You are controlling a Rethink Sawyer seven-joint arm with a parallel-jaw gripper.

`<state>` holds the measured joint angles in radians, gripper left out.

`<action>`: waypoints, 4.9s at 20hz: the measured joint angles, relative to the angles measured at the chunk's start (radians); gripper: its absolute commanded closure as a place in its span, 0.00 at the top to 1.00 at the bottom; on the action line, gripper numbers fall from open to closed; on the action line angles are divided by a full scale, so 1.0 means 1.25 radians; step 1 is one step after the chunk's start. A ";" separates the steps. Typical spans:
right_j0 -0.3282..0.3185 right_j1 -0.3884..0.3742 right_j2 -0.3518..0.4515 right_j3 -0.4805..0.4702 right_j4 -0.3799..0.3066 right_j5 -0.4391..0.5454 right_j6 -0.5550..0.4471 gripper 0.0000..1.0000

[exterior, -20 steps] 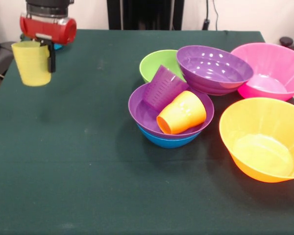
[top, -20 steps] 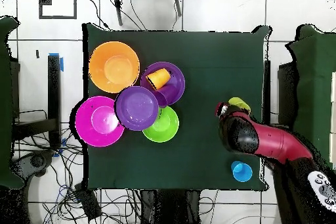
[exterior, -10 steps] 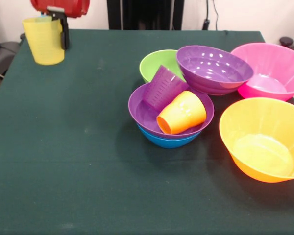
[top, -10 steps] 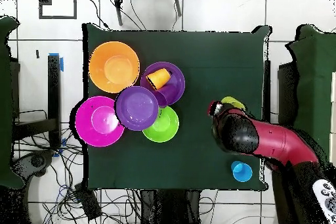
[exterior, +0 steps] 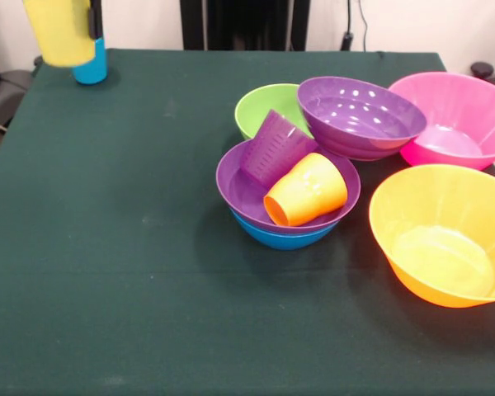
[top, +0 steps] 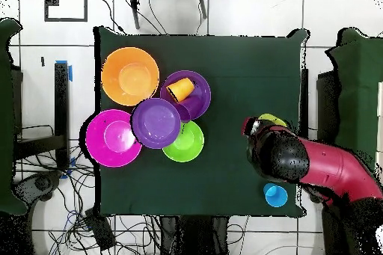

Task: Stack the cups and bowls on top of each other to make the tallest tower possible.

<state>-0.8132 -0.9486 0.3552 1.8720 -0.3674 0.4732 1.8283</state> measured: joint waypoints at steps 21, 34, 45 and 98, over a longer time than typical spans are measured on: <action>0.147 -0.090 -0.002 0.002 0.029 0.074 0.000 0.00; 0.408 0.041 -0.208 -0.062 0.006 0.000 0.144 0.00; 0.550 0.179 -0.339 -0.184 0.006 -0.007 0.236 0.00; 0.738 0.266 -0.479 -0.357 0.141 0.126 0.237 0.00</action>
<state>0.1095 -0.6156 -0.2432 1.4257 -0.1910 0.6308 2.1243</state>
